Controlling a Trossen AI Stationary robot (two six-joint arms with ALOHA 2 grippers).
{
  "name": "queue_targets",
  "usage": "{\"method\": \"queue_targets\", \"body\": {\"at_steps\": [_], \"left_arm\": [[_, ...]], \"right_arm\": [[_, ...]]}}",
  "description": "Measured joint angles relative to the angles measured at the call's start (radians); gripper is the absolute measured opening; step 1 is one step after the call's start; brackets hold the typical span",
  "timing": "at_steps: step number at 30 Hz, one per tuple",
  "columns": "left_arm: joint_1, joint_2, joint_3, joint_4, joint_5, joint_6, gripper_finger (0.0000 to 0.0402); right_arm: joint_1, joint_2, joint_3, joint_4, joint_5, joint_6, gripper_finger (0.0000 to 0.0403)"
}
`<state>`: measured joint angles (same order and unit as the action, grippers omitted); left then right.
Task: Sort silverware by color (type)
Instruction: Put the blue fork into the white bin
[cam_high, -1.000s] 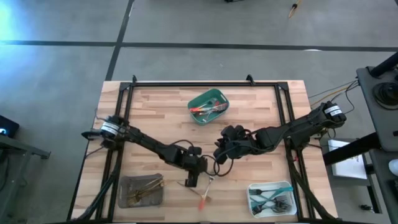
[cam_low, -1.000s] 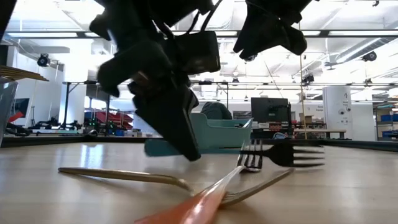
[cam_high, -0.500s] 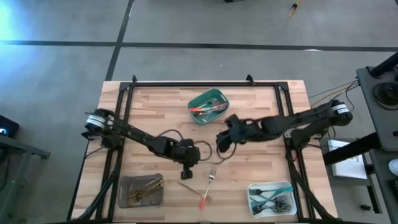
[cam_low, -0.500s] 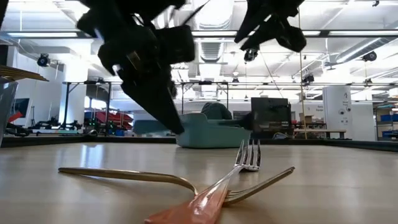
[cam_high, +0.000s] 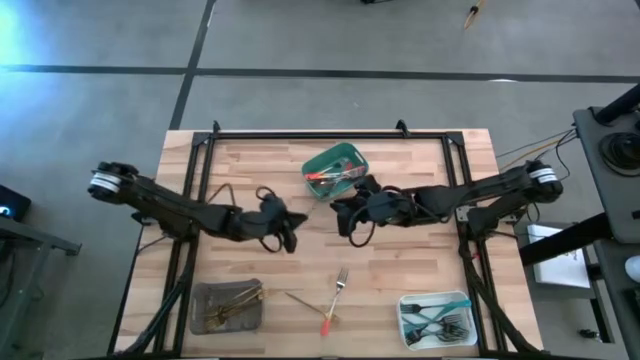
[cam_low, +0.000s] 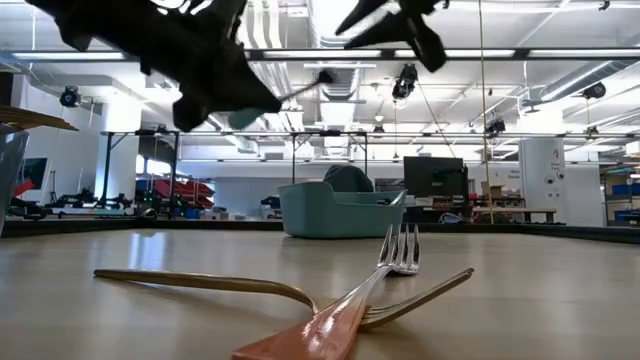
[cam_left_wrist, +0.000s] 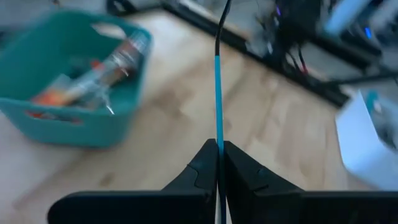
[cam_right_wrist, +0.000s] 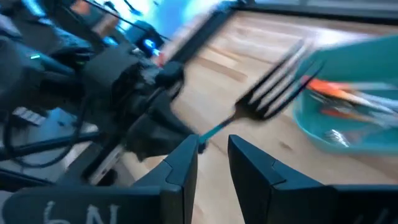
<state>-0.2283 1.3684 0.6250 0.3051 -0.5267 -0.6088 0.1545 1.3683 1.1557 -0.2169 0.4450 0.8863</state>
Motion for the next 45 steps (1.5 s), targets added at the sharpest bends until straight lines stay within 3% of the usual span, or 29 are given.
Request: {"method": "queue_targets", "body": {"at_steps": [8, 13, 18, 27, 34, 45], "left_arm": [[0.007, -0.096, 0.008, -0.008, -0.143, 0.033, 0.0], [0.016, -0.082, 0.065, -0.008, -0.149, 0.034, 0.0], [0.019, -0.028, 0.174, -0.007, -0.192, 0.027, 0.0], [0.043, 0.042, 0.41, -0.367, -0.357, 0.02, 0.0], [0.067, 0.055, 0.439, -0.388, -0.352, 0.039, 0.0], [0.069, 0.076, 0.437, -0.368, -0.26, 0.063, 0.0]], "right_arm": [[-0.003, 0.019, 0.0, 0.124, -0.001, -0.066, 0.0105], [-0.02, 0.02, 0.0, 0.162, 0.003, -0.08, 0.015], [-0.045, 0.037, 0.0, 0.198, 0.076, -0.011, 0.0181], [-0.083, 0.033, 0.0, 0.294, 0.082, -0.07, 0.0185], [-0.097, 0.027, 0.0, 0.339, 0.078, -0.101, 0.0183], [-0.107, 0.027, 0.0, 0.379, 0.08, -0.095, 0.0169]]}}
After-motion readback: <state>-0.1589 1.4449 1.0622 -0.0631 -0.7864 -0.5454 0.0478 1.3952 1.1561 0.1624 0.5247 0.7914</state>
